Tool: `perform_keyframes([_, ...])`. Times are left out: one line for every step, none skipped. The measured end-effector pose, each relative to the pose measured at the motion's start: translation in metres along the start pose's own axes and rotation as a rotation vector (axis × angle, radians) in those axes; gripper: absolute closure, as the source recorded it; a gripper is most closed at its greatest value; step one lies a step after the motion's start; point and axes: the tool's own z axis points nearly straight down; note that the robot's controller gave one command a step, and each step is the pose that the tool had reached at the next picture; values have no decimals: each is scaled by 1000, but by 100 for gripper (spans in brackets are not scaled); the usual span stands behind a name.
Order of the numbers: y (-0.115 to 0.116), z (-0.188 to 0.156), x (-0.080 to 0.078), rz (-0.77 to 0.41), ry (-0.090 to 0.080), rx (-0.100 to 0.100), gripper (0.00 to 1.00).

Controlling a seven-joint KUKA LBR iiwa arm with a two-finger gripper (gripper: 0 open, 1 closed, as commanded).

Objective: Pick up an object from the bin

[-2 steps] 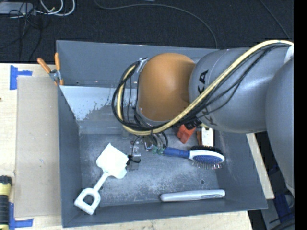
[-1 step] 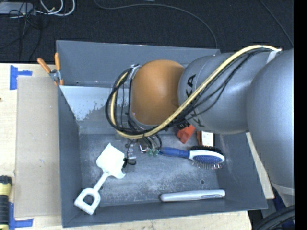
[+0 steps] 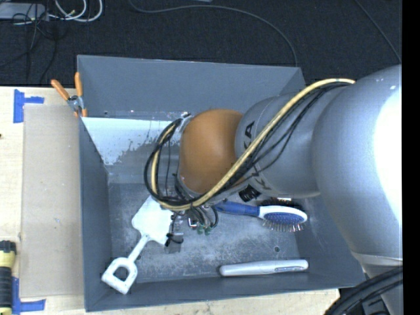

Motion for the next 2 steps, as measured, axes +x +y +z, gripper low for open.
perform_keyframes([14, 21, -5, 167, 0, 0, 0])
perform_keyframes([7, -21, -13, -13, 7, 2, 0])
